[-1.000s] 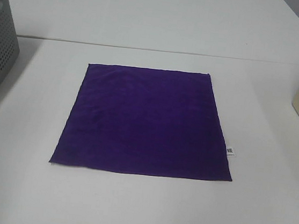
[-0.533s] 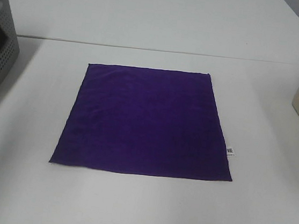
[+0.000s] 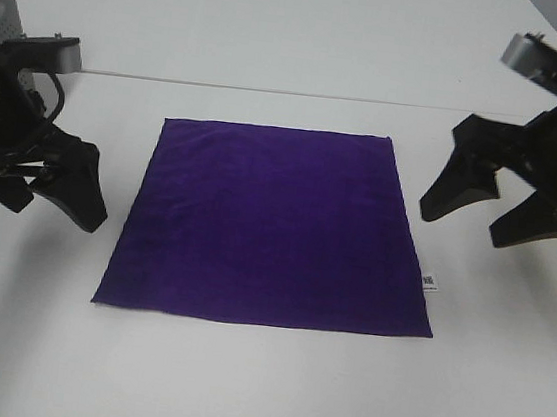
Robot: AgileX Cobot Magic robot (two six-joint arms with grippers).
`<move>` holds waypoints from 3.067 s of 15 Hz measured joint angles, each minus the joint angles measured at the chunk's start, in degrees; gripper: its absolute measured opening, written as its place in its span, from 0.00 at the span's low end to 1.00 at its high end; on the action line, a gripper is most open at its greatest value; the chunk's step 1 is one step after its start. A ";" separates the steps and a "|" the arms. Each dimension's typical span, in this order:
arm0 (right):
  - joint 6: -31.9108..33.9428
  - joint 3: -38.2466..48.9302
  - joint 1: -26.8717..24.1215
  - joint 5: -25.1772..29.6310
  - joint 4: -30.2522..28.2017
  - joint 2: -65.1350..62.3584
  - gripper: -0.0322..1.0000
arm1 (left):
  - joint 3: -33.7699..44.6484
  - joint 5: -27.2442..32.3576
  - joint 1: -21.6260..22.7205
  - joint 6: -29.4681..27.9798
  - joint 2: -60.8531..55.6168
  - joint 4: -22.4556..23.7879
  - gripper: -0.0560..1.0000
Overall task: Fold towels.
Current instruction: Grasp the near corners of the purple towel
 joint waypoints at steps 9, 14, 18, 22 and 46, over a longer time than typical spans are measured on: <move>-3.61 0.06 2.92 -5.79 -0.52 14.84 0.81 | 0.00 -2.81 1.83 19.14 15.64 -20.80 0.89; -4.53 0.06 0.46 -7.62 -0.46 20.11 0.78 | 1.32 -4.01 1.83 22.86 17.42 -26.81 0.88; -9.22 0.06 -0.92 -7.85 4.93 22.06 0.78 | 4.64 -5.10 2.69 22.23 16.10 -27.44 0.88; -10.37 -1.03 -1.03 -7.16 8.48 25.15 0.76 | 7.51 -6.07 4.47 22.52 15.13 -27.73 0.87; 2.06 -2.06 -0.69 -5.79 -4.53 24.98 0.75 | 7.51 -8.14 3.84 14.04 14.21 -20.05 0.87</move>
